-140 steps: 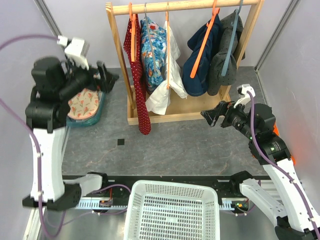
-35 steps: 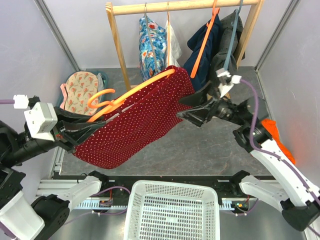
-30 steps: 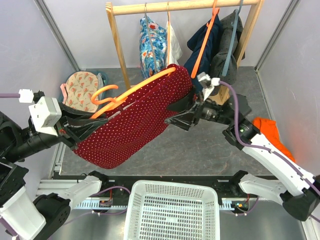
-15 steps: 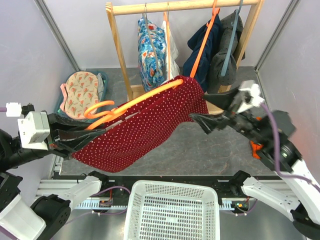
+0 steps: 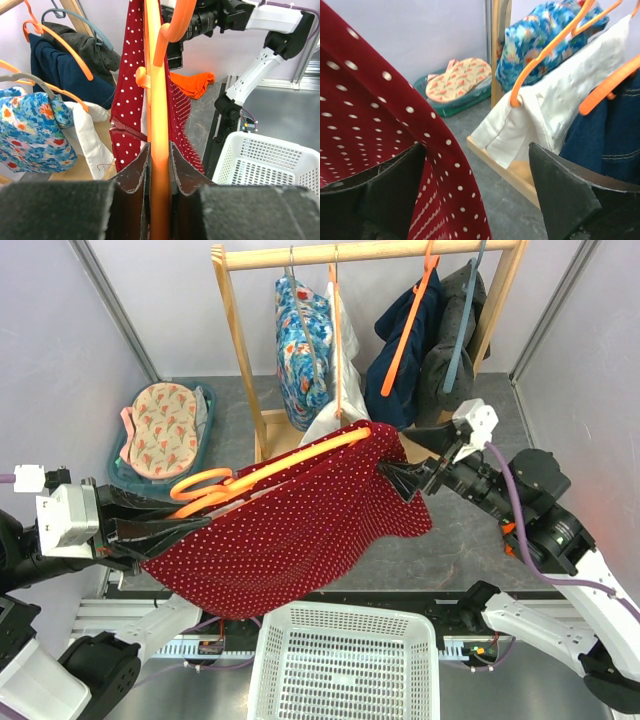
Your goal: Remove the skirt from the hanger
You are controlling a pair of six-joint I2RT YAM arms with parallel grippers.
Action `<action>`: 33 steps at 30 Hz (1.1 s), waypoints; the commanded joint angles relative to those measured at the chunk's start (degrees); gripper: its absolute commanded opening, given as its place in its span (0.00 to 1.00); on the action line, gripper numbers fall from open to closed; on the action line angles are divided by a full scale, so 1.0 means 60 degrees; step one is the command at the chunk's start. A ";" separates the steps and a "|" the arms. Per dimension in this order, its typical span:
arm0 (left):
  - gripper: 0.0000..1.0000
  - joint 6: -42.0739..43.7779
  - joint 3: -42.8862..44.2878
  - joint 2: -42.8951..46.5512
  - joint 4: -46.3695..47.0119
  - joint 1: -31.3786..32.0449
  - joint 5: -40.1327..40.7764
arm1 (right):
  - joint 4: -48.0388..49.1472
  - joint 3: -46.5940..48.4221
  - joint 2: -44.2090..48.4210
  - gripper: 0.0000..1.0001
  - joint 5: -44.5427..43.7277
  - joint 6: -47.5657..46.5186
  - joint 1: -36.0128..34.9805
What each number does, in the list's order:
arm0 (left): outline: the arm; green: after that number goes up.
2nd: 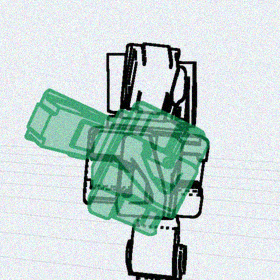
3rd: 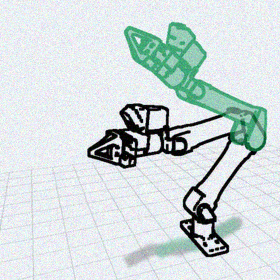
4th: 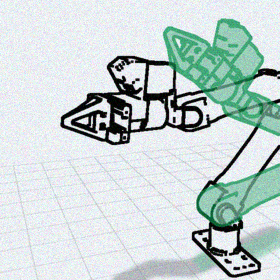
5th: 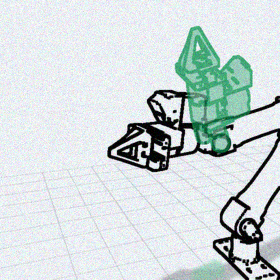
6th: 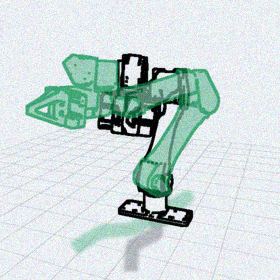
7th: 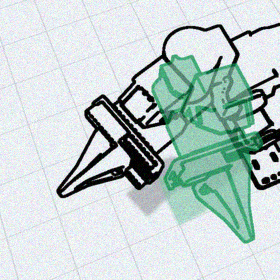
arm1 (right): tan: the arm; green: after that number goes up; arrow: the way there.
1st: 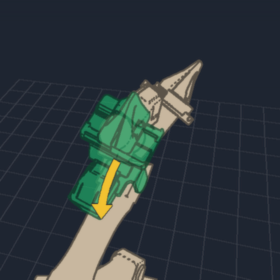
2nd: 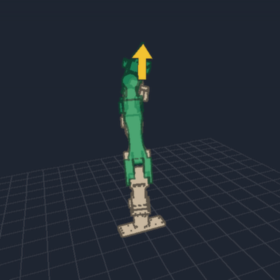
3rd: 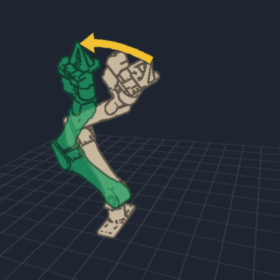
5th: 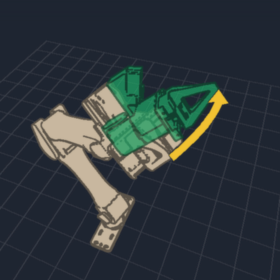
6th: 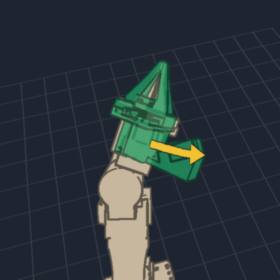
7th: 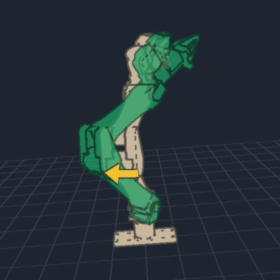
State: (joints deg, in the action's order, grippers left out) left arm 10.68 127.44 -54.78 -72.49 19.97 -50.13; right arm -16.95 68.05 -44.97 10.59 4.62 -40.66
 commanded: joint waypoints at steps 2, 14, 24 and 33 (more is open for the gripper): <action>0.02 0.0315 0.0191 -0.0010 0.0582 -0.0032 -0.0201 | -0.0206 0.0039 -0.0209 0.54 0.1235 -0.0213 -0.0019; 0.02 0.0491 -0.0409 0.0283 0.0788 -0.0017 0.0898 | 0.0217 0.0669 0.1063 0.00 -0.5757 0.0314 -0.0005; 0.02 0.0345 -0.0336 0.0429 0.0860 -0.0017 0.0869 | -0.0762 0.1651 0.0523 0.00 -0.9120 0.0782 -0.0019; 0.02 -0.1204 -0.0351 -0.0023 0.2133 -0.0032 0.1570 | -0.0487 0.1050 0.0698 0.00 -0.4237 0.1514 -0.0019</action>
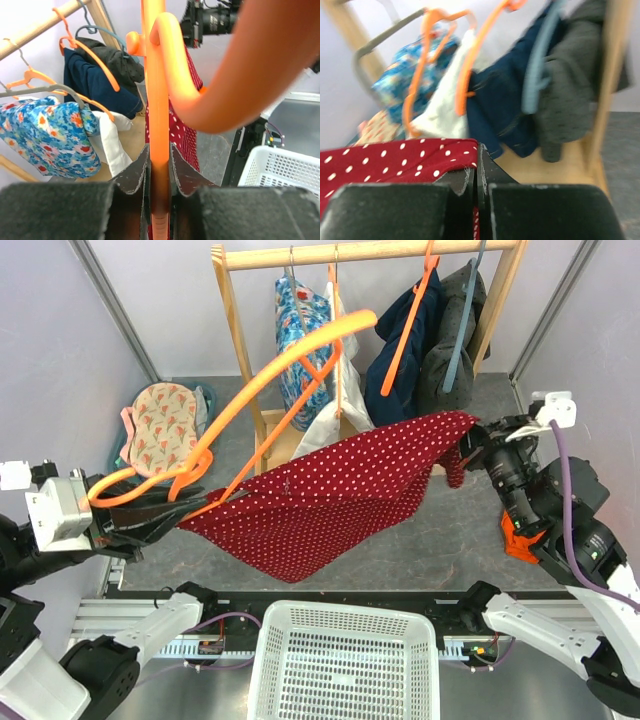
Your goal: Remove the skirt from the hanger
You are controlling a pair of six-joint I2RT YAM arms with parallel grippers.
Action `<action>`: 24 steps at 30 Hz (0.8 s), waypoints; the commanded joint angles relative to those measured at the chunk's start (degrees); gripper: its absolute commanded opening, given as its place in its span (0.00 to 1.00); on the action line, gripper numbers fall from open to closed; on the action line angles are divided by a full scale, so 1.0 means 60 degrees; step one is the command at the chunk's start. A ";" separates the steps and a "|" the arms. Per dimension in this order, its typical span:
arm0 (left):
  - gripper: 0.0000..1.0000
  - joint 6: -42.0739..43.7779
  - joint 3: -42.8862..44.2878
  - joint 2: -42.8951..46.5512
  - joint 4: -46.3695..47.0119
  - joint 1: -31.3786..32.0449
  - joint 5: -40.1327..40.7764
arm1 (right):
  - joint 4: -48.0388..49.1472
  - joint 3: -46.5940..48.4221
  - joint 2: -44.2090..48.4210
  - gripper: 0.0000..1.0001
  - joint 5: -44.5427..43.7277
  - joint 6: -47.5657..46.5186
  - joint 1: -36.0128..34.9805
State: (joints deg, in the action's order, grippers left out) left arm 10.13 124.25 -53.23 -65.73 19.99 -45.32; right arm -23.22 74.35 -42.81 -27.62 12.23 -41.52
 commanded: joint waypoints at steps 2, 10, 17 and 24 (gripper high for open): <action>0.02 -0.1598 0.0370 -0.0852 0.1550 -0.0021 0.1910 | 0.0429 0.0716 0.0017 0.00 0.3133 0.0407 0.0123; 0.02 -0.4618 0.1118 -0.3460 0.3016 -0.0299 -0.0939 | 0.1436 0.0957 -0.1186 0.00 0.6460 0.2440 0.0108; 0.02 -0.3157 0.2144 -0.3800 0.1950 -0.0299 0.1205 | 0.0418 0.3102 -0.1477 0.00 0.7003 0.1976 0.0108; 0.02 -0.1704 0.0231 -0.2469 0.1009 -0.0299 0.6789 | -0.0597 0.6341 -0.2240 0.00 0.8615 0.1873 0.0283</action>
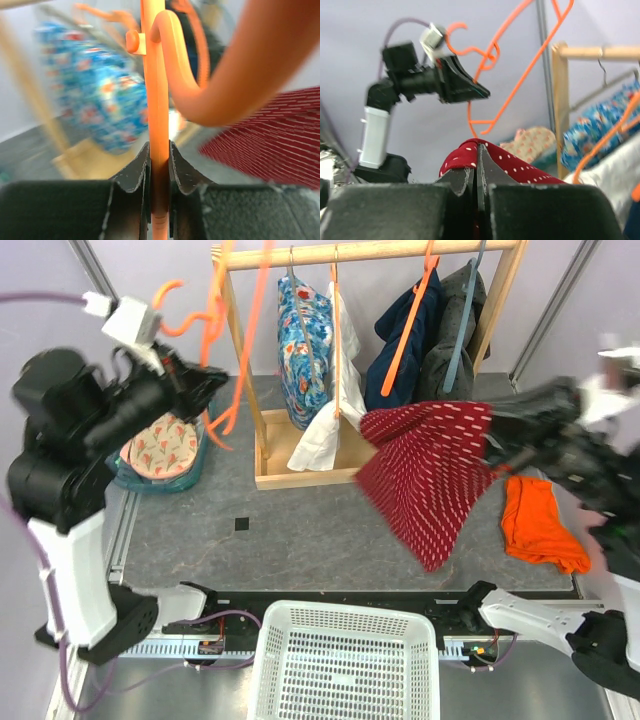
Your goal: Remove the skirt from the hanger
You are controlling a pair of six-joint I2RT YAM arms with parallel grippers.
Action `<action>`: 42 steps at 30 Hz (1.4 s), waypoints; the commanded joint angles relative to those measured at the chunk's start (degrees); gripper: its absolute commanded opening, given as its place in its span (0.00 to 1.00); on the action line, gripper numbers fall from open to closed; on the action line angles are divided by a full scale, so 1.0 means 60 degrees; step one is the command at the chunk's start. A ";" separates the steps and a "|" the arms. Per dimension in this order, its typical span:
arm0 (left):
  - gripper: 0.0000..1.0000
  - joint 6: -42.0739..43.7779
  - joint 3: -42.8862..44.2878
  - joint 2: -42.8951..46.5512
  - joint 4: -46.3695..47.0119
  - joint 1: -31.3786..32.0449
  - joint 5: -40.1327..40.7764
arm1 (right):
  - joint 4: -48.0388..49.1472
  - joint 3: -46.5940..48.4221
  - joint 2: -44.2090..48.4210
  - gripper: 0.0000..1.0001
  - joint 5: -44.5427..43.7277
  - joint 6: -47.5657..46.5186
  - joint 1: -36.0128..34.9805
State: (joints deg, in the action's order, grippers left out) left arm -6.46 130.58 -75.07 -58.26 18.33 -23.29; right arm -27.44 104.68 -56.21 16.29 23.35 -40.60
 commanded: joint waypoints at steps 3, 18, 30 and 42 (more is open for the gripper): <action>0.02 0.1457 -0.1619 0.1728 -0.0236 -0.0037 0.3120 | -0.0055 0.1755 -0.0066 0.00 0.1488 0.0004 0.0467; 0.02 0.1618 -0.5910 0.3092 -0.1262 -0.0037 0.2255 | 0.0617 0.0603 0.0372 0.00 0.2982 0.1775 0.1932; 0.02 0.1604 -0.6047 0.2536 -0.0837 -0.0037 0.2504 | 0.2011 -0.2082 0.1311 0.00 0.3451 0.2978 0.2050; 0.02 0.1809 -0.4685 0.1262 -0.0442 -0.0022 0.3412 | 0.2273 -0.0528 0.0988 0.00 0.4227 0.3709 0.2533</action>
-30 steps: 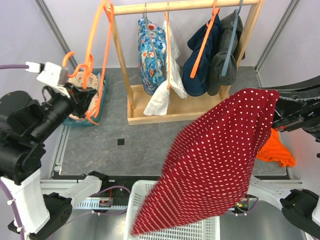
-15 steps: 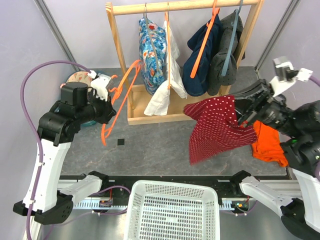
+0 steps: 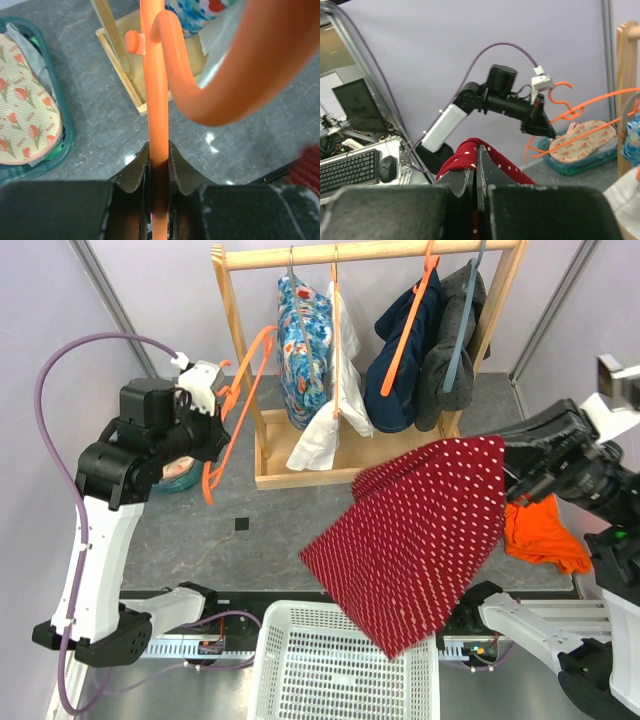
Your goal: Remove the skirt from the hanger
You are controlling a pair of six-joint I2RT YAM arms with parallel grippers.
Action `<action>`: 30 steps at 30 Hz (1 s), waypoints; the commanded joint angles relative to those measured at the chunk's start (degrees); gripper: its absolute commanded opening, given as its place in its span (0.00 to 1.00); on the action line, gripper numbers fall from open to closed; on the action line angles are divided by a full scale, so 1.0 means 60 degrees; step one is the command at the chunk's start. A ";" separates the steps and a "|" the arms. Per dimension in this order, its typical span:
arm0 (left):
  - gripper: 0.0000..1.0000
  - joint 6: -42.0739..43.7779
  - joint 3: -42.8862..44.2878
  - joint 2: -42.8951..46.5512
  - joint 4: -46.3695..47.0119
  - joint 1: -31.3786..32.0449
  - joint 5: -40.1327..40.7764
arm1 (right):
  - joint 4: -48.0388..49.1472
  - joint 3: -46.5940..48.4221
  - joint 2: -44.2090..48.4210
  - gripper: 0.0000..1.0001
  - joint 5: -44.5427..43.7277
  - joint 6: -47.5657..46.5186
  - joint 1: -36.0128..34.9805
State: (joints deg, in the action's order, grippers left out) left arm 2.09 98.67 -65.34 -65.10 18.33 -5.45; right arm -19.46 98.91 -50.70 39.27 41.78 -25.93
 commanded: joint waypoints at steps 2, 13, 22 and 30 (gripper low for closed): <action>0.02 0.0341 0.0809 -0.0651 0.0859 -0.0022 0.0542 | 0.1119 0.0229 0.0114 0.00 0.0530 0.0887 0.0147; 0.02 0.0414 0.4364 -0.3505 0.0567 -0.0022 0.0865 | 0.2218 -0.1600 0.0861 0.00 0.1146 0.1913 0.0381; 0.02 0.0282 0.5425 -0.4783 0.0493 -0.0212 0.1173 | 0.2745 -0.2350 0.1315 0.00 0.1541 0.2675 0.0630; 0.02 0.0384 0.5950 -0.5252 0.0581 -0.0257 0.1157 | 0.3185 -0.2569 0.1623 0.00 0.1966 0.3129 0.0792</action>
State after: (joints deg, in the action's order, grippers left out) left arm 2.85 129.88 -95.61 -63.75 16.93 1.02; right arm -5.61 84.05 -42.35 49.06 57.21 -21.56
